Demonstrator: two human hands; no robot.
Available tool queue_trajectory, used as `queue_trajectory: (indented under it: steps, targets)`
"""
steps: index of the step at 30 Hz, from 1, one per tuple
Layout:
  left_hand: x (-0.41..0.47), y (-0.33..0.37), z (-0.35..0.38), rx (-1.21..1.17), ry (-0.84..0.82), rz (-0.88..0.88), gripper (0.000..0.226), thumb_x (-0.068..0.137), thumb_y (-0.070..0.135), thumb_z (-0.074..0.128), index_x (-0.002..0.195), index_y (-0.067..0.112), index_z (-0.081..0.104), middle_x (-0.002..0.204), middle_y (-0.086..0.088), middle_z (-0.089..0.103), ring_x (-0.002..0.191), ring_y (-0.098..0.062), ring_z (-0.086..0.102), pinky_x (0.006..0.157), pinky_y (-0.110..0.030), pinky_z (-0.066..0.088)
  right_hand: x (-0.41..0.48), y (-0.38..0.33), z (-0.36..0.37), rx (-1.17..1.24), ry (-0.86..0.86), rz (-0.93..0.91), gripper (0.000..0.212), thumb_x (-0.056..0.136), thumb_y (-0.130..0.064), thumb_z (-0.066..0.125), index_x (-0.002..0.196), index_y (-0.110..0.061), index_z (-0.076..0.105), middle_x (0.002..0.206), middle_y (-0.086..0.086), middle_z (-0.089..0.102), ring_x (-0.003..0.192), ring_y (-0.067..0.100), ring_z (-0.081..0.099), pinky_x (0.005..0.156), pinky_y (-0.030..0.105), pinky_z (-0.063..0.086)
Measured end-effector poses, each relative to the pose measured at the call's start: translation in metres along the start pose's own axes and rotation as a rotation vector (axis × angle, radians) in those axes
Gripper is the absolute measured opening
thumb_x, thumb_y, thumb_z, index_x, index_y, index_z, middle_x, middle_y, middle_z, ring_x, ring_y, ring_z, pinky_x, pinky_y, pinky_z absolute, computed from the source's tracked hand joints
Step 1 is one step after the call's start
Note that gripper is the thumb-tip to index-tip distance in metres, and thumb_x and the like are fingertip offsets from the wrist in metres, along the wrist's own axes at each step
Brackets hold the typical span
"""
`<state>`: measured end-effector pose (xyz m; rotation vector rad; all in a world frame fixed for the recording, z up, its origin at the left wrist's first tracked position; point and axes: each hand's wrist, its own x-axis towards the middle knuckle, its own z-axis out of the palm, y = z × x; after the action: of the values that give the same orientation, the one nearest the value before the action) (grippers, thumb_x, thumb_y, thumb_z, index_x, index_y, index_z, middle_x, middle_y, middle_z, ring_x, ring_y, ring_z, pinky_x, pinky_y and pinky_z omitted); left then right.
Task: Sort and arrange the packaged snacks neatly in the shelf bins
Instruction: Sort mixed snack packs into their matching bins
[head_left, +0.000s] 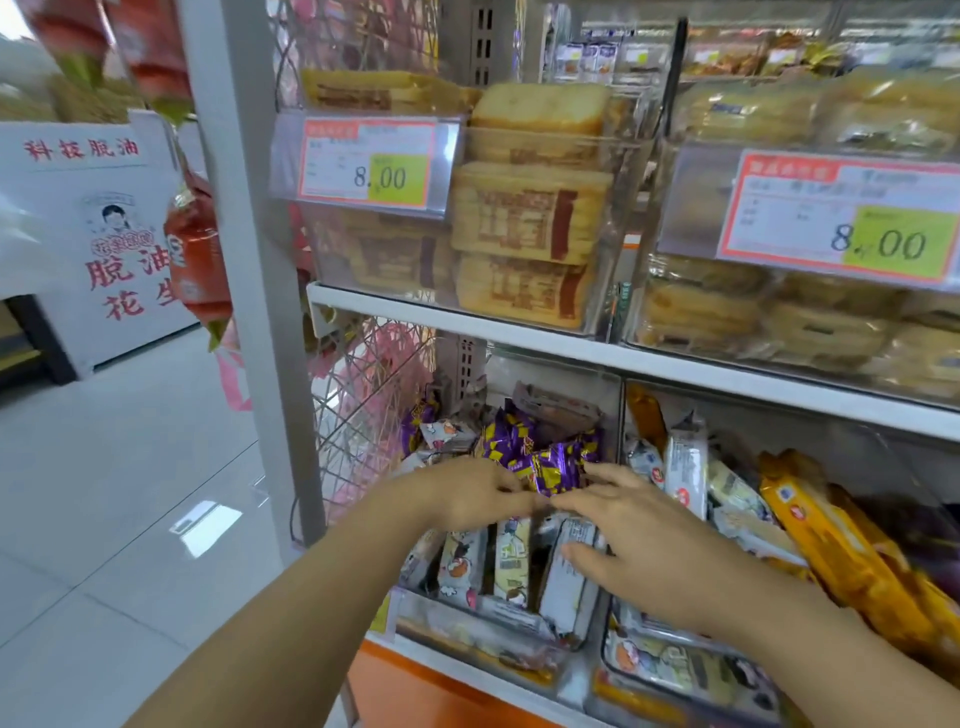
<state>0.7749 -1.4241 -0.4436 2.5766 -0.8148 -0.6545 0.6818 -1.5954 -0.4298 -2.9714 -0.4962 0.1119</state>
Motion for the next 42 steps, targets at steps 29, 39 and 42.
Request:
queue_trajectory:
  steps: [29,39,42]
  targets:
    - [0.084,0.017,-0.005,0.328,0.045,0.108,0.086,0.079,0.038,0.073,0.148,0.026,0.024,0.152,-0.007,0.021,0.134,-0.03,0.033,0.105,-0.041,0.038,-0.002,0.043,-0.017,0.226,0.151,0.151,0.045,0.089,-0.052,0.051,0.131,-0.037,0.046,0.133,-0.013,0.049,0.119,0.004,0.046,0.097,0.023,0.041]
    - [0.074,0.0,-0.005,0.302,0.207,0.162,0.04,0.087,0.03,0.066,0.121,0.017,0.049,0.122,-0.008,0.041,0.093,-0.023,0.046,0.076,-0.029,0.038,-0.003,0.044,-0.018,0.252,0.114,0.141,0.045,0.091,-0.051,0.048,0.134,-0.036,0.042,0.138,-0.012,0.043,0.123,0.006,0.042,0.097,0.02,0.036]
    - [0.065,-0.013,-0.008,0.298,0.273,0.174,0.024,0.093,0.026,0.059,0.11,0.012,0.053,0.113,-0.006,0.042,0.089,-0.023,0.046,0.073,-0.025,0.034,-0.003,0.044,-0.019,0.259,0.106,0.144,0.045,0.091,-0.051,0.048,0.134,-0.035,0.043,0.139,-0.011,0.043,0.125,0.007,0.042,0.1,0.023,0.037]
